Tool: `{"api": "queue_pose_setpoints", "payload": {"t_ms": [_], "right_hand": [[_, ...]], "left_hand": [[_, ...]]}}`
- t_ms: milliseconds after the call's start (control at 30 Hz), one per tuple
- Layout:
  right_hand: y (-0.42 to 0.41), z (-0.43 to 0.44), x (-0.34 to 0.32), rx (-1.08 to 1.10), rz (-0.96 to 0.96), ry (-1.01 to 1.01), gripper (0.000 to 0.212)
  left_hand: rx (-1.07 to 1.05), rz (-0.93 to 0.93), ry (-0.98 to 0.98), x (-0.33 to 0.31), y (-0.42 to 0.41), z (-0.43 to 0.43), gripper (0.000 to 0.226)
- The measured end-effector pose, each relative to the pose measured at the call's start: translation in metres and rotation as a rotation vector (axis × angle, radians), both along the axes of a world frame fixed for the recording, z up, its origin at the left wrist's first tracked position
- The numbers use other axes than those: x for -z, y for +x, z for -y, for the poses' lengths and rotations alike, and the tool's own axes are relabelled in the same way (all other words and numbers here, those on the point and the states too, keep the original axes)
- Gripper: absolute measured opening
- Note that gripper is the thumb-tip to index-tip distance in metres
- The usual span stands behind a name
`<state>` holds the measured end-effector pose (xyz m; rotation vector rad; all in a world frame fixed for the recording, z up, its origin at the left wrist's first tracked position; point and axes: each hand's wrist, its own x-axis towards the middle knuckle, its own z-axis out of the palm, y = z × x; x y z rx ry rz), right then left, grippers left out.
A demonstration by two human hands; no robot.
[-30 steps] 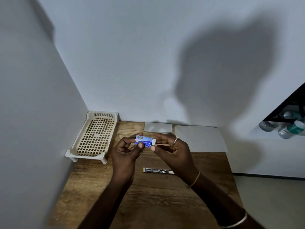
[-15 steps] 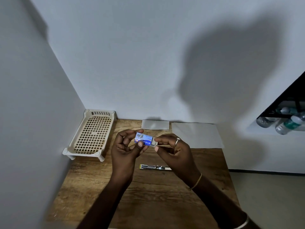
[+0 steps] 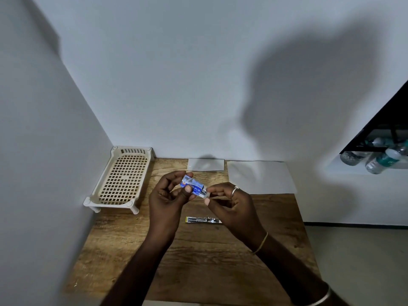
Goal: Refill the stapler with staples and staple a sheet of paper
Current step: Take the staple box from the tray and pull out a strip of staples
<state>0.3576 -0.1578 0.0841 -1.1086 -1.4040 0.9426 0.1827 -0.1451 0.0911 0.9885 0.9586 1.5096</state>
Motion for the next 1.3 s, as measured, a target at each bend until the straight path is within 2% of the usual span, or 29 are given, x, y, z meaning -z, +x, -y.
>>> {"api": "queue_pose_setpoints", "payload": {"t_ms": [167,367,567,800,1300], "right_hand": [[0.001,0.003,-0.002,0.030,0.018,0.000,0.013],[0.003,0.002,-0.012,0.114,0.157,0.056,0.004],[0.004,0.005,-0.019,0.104,0.278,0.074,0.005],[-0.002,0.008,-0.016,0.109,0.517,0.123,0.014],[-0.011,0.013,-0.017,0.252,0.620,0.128,0.008]], "left_hand": [[0.004,0.009,0.017,0.000,0.000,0.004,0.034],[0.019,0.044,0.010,0.005,0.004,0.007,0.040],[0.019,0.140,-0.032,0.015,0.006,0.012,0.037],[-0.013,0.207,-0.111,0.026,0.010,0.016,0.040],[-0.006,0.195,-0.112,0.037,0.009,0.020,0.037]]}}
